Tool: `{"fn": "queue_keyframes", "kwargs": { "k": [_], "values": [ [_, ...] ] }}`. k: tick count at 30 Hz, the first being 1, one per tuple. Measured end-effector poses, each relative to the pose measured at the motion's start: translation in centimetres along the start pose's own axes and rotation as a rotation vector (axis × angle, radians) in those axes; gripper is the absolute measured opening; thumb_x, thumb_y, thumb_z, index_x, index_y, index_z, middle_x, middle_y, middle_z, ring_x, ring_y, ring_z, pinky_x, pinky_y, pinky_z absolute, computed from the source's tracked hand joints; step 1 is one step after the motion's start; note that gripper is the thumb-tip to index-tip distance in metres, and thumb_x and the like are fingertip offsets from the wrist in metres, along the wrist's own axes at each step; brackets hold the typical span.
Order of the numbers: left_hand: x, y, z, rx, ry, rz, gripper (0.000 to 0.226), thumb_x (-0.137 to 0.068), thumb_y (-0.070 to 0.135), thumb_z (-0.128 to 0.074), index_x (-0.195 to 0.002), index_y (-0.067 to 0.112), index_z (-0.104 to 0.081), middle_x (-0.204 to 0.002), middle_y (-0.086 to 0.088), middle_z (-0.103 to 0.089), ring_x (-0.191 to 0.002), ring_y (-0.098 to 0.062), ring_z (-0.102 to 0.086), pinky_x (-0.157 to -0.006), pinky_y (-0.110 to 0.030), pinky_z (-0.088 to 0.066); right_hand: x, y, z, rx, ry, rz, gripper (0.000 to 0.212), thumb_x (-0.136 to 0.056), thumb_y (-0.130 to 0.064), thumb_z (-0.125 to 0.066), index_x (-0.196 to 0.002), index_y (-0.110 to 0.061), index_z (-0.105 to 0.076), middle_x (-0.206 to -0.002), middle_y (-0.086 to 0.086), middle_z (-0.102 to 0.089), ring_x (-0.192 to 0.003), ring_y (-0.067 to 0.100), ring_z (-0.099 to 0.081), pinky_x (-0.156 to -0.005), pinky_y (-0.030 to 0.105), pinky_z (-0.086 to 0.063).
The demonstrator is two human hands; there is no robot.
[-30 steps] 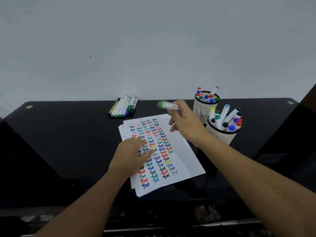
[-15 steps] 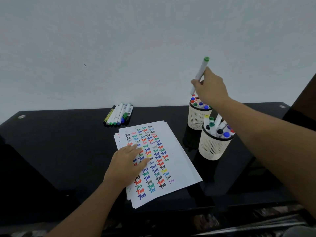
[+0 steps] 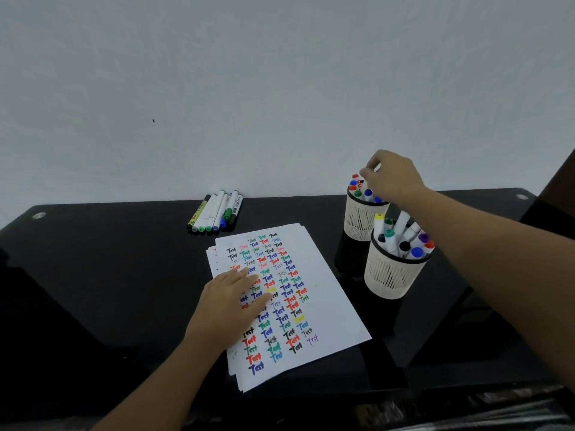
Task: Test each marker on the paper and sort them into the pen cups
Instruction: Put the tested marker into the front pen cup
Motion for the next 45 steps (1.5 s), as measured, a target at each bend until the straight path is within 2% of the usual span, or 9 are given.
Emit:
{"fn": "queue_keyframes", "kwargs": {
  "k": [4,8,10,15,19,24,29,36,45],
  "values": [
    [-0.1,-0.1,-0.1,0.014,-0.010,0.006,0.099,-0.075,0.093,-0.019,-0.144,0.032,-0.055,-0.154,0.010,-0.046,-0.146,-0.010,-0.035,-0.123,-0.039,-0.025,-0.1,0.3,-0.2,0.045,-0.041,0.016,0.020,-0.101,-0.034,-0.065,-0.106,-0.016,-0.071,-0.108,0.004,-0.072,-0.093,0.022,-0.065,-0.081,0.042,-0.058],
    [-0.1,-0.3,-0.2,0.012,-0.001,0.027,0.078,-0.085,0.080,-0.039,-0.144,0.032,-0.055,-0.155,0.011,-0.046,-0.146,-0.009,-0.033,-0.123,-0.037,-0.023,0.0,0.1,-0.2,0.080,-0.045,0.026,0.022,-0.100,-0.035,-0.066,-0.111,-0.017,-0.073,-0.113,0.007,-0.074,-0.096,0.024,-0.068,-0.081,0.042,-0.059],
    [-0.1,-0.3,-0.1,0.010,-0.004,0.039,0.087,-0.080,0.087,-0.032,-0.145,0.033,-0.054,-0.156,0.009,-0.045,-0.147,-0.010,-0.032,-0.123,-0.039,-0.021,0.2,-0.3,0.0,0.095,-0.016,0.036,0.025,-0.100,-0.037,-0.065,-0.117,-0.020,-0.069,-0.113,0.005,-0.073,-0.098,0.025,-0.068,-0.081,0.042,-0.058],
    [-0.3,-1.1,0.0,-0.061,0.039,0.135,0.091,-0.081,0.091,-0.025,-0.152,0.038,-0.041,-0.165,0.003,-0.028,-0.156,-0.019,-0.010,-0.126,-0.046,0.003,1.3,-3.7,0.0,0.074,0.016,0.149,0.019,-0.099,-0.041,-0.060,-0.110,-0.026,-0.066,-0.096,-0.002,-0.073,-0.087,0.022,-0.068,-0.079,0.038,-0.056],
    [-0.4,-1.1,0.1,-0.064,-0.026,0.206,0.088,-0.084,0.088,-0.033,-0.157,0.039,-0.029,-0.169,0.002,-0.017,-0.157,-0.020,-0.002,-0.125,-0.046,0.007,2.9,-8.5,-2.8,0.053,-0.117,0.338,0.015,-0.100,-0.039,-0.060,-0.106,-0.029,-0.069,-0.089,-0.009,-0.069,-0.089,0.017,-0.064,-0.081,0.035,-0.053],
    [-0.5,-1.4,-0.3,-0.072,-0.077,0.228,0.089,-0.085,0.088,-0.032,-0.158,0.038,-0.028,-0.169,0.002,-0.015,-0.156,-0.019,-0.004,-0.126,-0.047,0.004,4.7,-12.4,-10.7,0.197,-0.431,0.533,0.028,-0.104,-0.033,-0.058,-0.130,-0.029,-0.065,-0.106,-0.010,-0.057,-0.100,0.013,-0.054,-0.091,0.034,-0.049],
    [-0.6,-1.3,-0.1,-0.062,-0.049,0.201,0.085,-0.086,0.086,-0.036,-0.155,0.037,-0.034,-0.168,0.000,-0.019,-0.156,-0.021,-0.008,-0.126,-0.047,0.002,5.2,-13.1,-18.4,0.273,-0.554,0.576,0.041,-0.106,-0.028,-0.054,-0.147,-0.033,-0.053,-0.119,-0.002,-0.053,-0.113,0.021,-0.056,-0.095,0.036,-0.047],
    [-0.7,-1.3,-0.1,-0.019,-0.056,0.209,0.085,-0.086,0.086,-0.037,-0.155,0.037,-0.034,-0.169,0.001,-0.016,-0.156,-0.020,-0.003,-0.126,-0.048,0.006,2.5,-14.1,-24.1,0.355,-0.523,0.588,0.048,-0.108,-0.024,-0.046,-0.152,-0.042,-0.044,-0.139,0.009,-0.051,-0.123,0.029,-0.052,-0.099,0.047,-0.050],
    [-1.0,-1.2,-0.2,-0.004,-0.049,0.223,0.082,-0.086,0.086,-0.037,-0.154,0.039,-0.035,-0.169,0.005,-0.016,-0.156,-0.019,-0.001,-0.124,-0.046,0.010,1.2,-15.1,-26.5,0.355,-0.451,0.649,0.048,-0.101,-0.009,-0.050,-0.139,-0.039,-0.052,-0.121,0.004,-0.054,-0.106,0.025,-0.057,-0.085,0.041,-0.050]
  ]
}}
Point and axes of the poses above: each hand's wrist, its own x-axis away from the middle knuckle, its own z-axis out of the back of the hand, y = z × x, the point moved 5 cm from there along -x, towards the middle knuckle
